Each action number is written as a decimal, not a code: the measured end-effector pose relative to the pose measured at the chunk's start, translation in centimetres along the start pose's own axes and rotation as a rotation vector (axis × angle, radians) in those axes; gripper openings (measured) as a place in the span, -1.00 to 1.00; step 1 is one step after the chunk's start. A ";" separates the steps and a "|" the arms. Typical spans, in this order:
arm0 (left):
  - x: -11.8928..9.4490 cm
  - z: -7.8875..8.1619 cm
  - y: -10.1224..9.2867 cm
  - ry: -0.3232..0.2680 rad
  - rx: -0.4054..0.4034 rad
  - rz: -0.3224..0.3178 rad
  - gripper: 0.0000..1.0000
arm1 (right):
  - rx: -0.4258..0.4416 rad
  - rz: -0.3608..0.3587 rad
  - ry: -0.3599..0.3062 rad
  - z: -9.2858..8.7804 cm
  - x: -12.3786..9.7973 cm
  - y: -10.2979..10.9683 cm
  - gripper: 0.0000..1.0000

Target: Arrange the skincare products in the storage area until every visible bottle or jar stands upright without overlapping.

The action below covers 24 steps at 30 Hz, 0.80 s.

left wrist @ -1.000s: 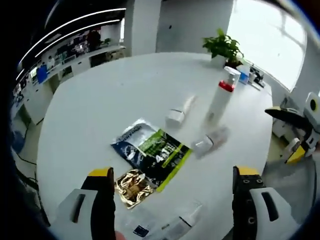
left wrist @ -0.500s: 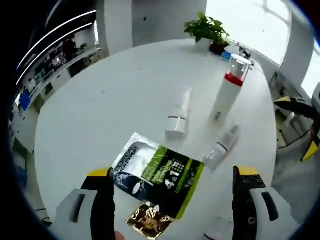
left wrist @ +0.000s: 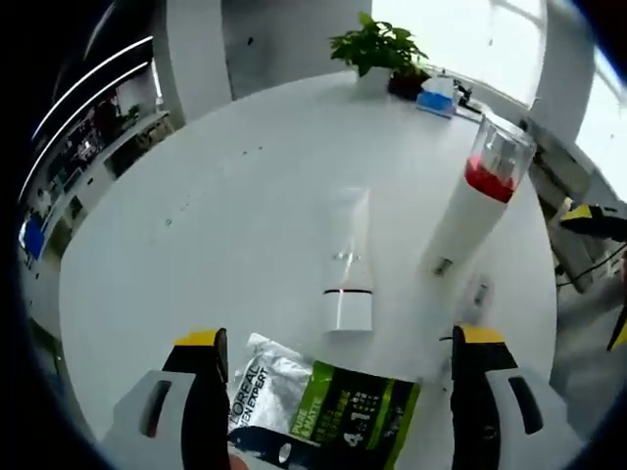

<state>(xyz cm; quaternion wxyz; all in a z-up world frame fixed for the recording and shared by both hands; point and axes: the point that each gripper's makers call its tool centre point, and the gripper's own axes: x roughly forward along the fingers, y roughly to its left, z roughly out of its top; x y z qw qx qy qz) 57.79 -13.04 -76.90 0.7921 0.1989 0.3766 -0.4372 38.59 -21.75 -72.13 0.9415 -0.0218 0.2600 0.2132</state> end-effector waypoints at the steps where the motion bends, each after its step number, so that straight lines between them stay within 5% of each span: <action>1: 0.4 0.4 0.0 0.003 0.013 -0.008 0.82 | 0.002 -0.002 0.001 0.0 0.0 0.0 0.79; 13: 4.8 2.3 -0.3 0.071 0.090 -0.092 0.60 | 0.021 -0.022 0.010 -0.2 0.1 -0.6 0.78; 24: 7.8 3.9 0.2 0.097 0.125 -0.095 0.39 | 0.045 -0.054 0.024 -0.5 0.1 -1.2 0.75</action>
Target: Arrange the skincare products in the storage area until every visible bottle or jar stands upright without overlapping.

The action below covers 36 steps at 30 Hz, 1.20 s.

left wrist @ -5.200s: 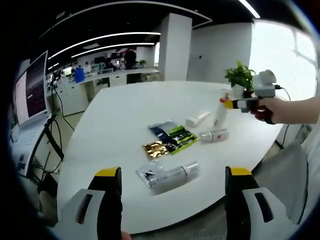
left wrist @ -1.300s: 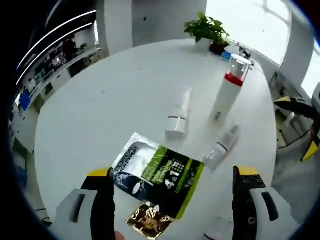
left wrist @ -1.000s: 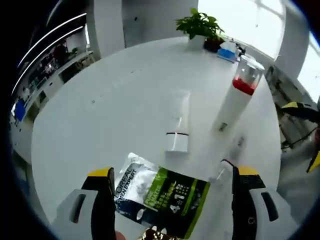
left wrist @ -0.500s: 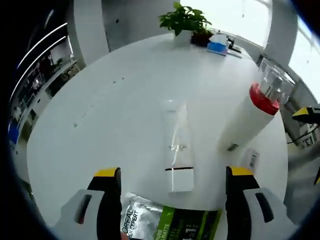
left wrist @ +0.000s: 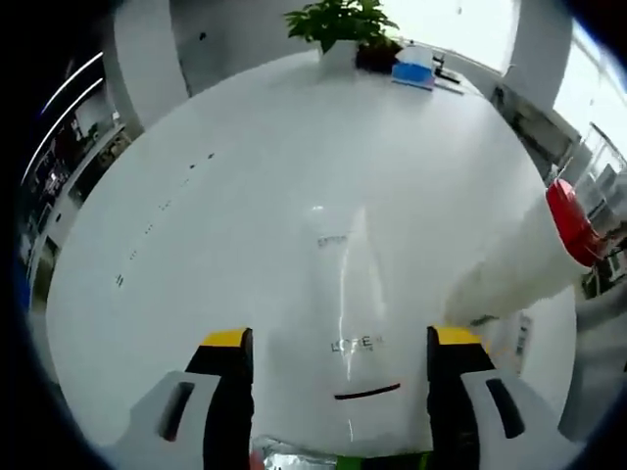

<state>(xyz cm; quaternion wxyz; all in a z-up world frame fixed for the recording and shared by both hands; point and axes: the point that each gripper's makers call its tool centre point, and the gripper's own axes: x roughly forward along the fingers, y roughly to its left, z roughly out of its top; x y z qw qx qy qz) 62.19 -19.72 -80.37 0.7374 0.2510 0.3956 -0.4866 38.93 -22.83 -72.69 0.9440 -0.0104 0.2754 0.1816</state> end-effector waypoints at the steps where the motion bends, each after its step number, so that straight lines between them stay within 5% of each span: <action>1: 0.2 0.2 0.1 0.000 -0.003 0.001 0.38 | 0.006 -0.005 0.000 0.0 0.0 -0.1 0.75; 19: 3.8 2.0 -0.5 0.094 0.061 -0.026 -0.08 | 0.029 -0.028 0.003 -0.1 -0.1 -0.6 0.75; 36: 4.2 2.5 0.3 0.081 0.037 -0.006 -0.31 | 0.034 -0.038 0.008 -0.2 -0.1 -0.7 0.74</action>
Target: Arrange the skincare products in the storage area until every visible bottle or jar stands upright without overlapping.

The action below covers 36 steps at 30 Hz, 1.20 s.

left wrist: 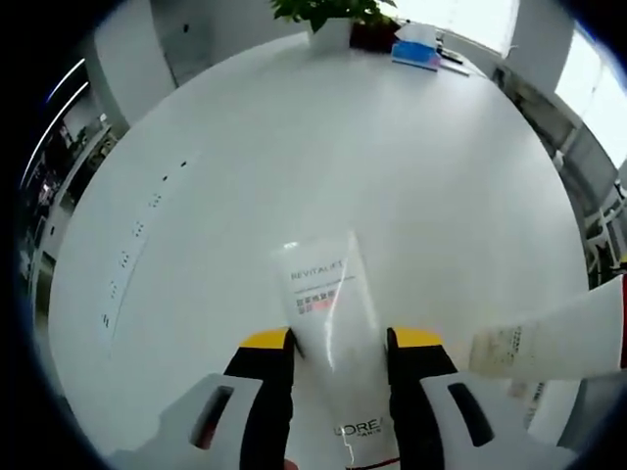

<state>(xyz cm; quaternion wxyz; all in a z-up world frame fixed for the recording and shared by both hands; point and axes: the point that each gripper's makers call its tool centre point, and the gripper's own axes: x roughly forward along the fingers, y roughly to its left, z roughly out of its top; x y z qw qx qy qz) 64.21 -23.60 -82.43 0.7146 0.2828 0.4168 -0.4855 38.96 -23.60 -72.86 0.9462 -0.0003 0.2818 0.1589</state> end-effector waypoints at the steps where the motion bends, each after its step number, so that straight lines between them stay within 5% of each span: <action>1: -0.2 0.0 0.0 -0.004 -0.002 -0.001 -0.32 | 0.000 0.000 0.000 0.0 0.0 0.0 0.74; 36: -10.0 -1.4 0.2 -0.203 -0.055 0.095 -0.35 | -0.020 0.025 -0.035 0.7 -0.1 0.5 0.68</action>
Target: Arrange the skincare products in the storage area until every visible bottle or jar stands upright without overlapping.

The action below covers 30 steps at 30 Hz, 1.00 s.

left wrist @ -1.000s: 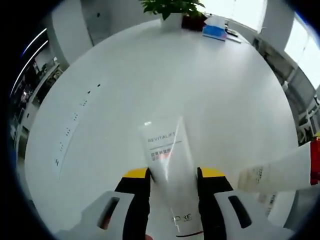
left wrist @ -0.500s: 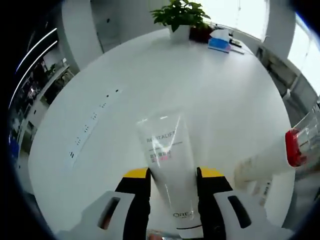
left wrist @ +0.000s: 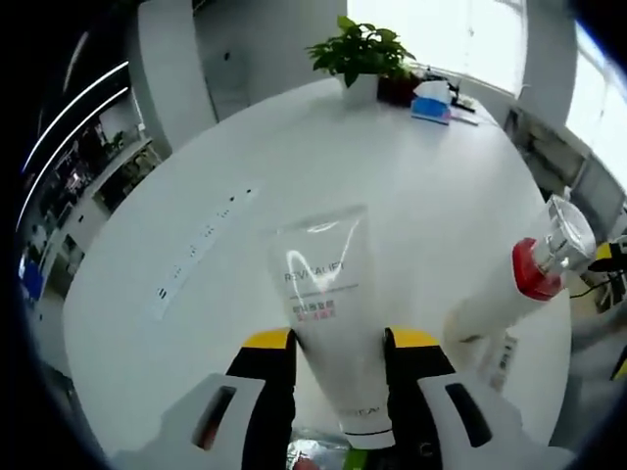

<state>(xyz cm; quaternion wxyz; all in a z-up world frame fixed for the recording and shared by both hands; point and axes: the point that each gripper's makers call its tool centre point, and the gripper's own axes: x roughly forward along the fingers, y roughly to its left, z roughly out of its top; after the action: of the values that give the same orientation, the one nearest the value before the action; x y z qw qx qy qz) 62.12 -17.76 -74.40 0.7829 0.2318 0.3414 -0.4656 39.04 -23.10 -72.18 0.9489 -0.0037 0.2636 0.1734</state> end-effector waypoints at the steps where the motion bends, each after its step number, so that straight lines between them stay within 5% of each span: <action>1: -0.2 0.1 -0.1 -0.007 0.010 0.001 -0.35 | -0.001 0.000 -0.002 0.0 0.0 0.0 0.68; 15: -3.1 -0.4 0.0 -0.049 0.046 0.040 -0.37 | -0.021 -0.002 -0.012 0.2 -0.1 0.1 0.63; 30: -5.0 -1.3 -0.2 -0.100 -0.013 0.067 -0.38 | -0.042 0.005 -0.013 0.3 -0.1 0.4 0.60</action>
<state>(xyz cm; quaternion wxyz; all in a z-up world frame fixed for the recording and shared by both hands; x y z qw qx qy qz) 59.88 -14.11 -71.52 0.8156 0.2146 0.2969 -0.4479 38.97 -22.72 -71.83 0.9499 -0.0216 0.2538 0.1813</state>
